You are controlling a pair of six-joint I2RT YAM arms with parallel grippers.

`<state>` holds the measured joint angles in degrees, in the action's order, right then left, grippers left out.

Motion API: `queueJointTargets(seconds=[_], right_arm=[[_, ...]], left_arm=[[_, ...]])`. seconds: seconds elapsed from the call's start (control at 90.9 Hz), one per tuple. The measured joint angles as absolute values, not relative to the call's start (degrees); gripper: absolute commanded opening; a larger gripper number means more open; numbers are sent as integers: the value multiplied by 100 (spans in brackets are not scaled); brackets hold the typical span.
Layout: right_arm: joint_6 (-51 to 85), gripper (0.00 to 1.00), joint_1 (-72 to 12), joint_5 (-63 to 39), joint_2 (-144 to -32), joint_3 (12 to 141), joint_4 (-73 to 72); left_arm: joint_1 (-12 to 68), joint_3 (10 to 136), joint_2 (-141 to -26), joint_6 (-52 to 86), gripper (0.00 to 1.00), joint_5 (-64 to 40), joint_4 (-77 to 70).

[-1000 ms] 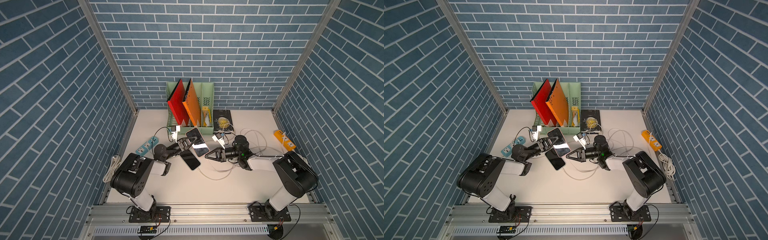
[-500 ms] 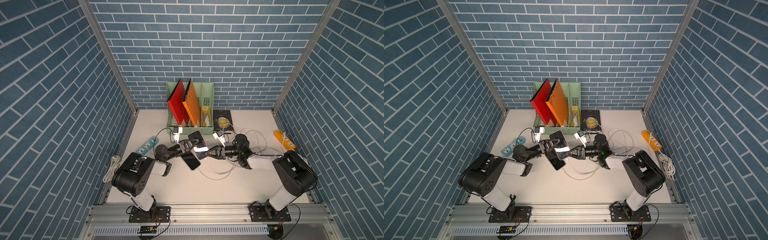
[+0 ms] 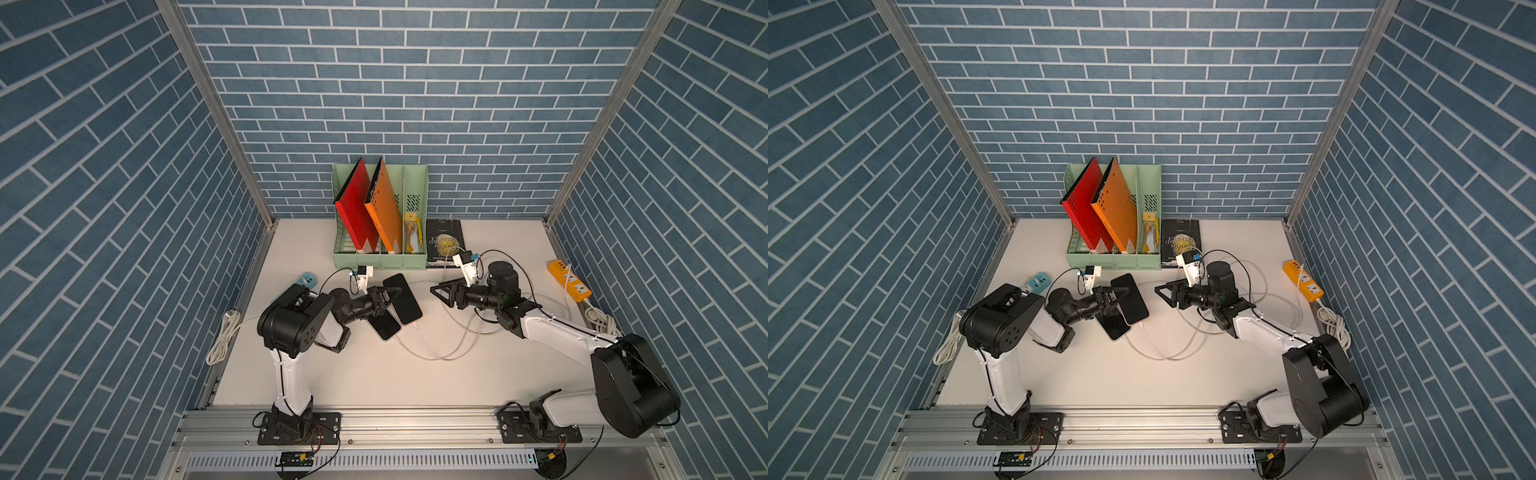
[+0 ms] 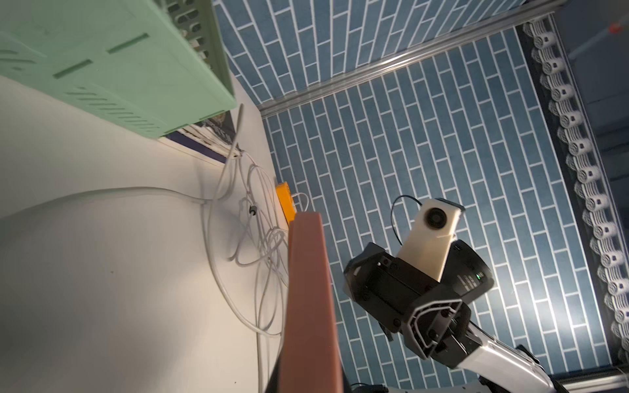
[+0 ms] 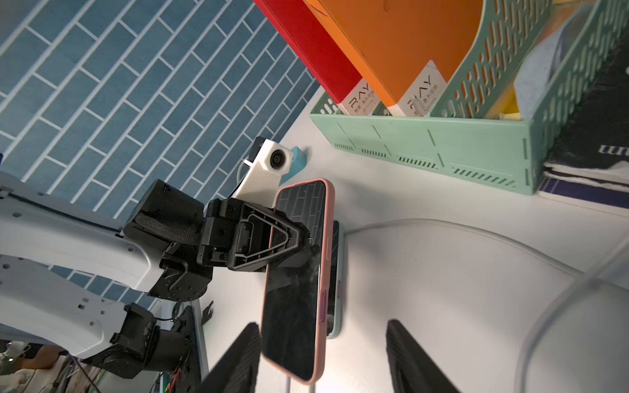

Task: Plug the charging cable into the phone
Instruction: Place the phone at the center of the board.

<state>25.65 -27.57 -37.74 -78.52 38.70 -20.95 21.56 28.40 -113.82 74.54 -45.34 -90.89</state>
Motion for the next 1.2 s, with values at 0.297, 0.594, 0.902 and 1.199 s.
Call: queueJointTargets(seconds=[0.297, 0.594, 0.902, 1.199], right_arm=[[2305, 63, -2757, -3461, -7734, 3721, -1625], [2244, 64, -2757, -3409, -7566, 3693, -1463], [2237, 64, -2757, -3409, -7566, 3688, -1439], [2206, 64, -2757, -3343, -7555, 3691, -1238]], left_arm=[[2276, 3242, -11203, 6532, 6, -3833, -8079], [2460, 3540, -11153, 5865, 38, -3251, -6785], [2480, 3577, -10724, 5288, 68, -2786, -5579], [2495, 3708, -9511, 4388, 100, -1699, -3852]])
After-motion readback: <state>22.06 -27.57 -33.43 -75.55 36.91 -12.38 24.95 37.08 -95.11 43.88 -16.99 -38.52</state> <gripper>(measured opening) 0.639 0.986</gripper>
